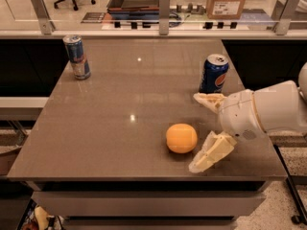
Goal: Move orange near redbull can
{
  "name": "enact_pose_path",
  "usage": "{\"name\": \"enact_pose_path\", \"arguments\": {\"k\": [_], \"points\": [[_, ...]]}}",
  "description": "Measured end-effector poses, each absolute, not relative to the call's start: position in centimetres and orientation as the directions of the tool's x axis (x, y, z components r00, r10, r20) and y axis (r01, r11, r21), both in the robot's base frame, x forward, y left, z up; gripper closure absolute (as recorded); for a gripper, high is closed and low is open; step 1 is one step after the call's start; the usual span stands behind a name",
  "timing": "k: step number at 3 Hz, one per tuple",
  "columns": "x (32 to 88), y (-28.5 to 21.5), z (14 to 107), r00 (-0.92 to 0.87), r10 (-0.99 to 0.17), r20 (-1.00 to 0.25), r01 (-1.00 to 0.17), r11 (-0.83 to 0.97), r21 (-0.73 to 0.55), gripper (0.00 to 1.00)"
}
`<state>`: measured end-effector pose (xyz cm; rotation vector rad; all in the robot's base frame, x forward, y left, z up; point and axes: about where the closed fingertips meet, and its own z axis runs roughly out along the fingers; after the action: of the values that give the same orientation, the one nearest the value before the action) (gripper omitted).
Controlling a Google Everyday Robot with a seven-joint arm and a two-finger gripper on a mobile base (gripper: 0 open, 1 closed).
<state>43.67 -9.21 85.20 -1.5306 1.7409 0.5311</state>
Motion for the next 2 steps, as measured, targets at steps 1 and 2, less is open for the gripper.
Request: {"name": "enact_pose_path", "arguments": {"k": [1, 2], "points": [[42.96, -8.33, 84.15, 0.000, -0.623, -0.782, -0.969, 0.192, -0.153, 0.15], [42.87, -8.16, 84.31, 0.005, -0.625, -0.780, -0.969, 0.188, -0.157, 0.38]]}}
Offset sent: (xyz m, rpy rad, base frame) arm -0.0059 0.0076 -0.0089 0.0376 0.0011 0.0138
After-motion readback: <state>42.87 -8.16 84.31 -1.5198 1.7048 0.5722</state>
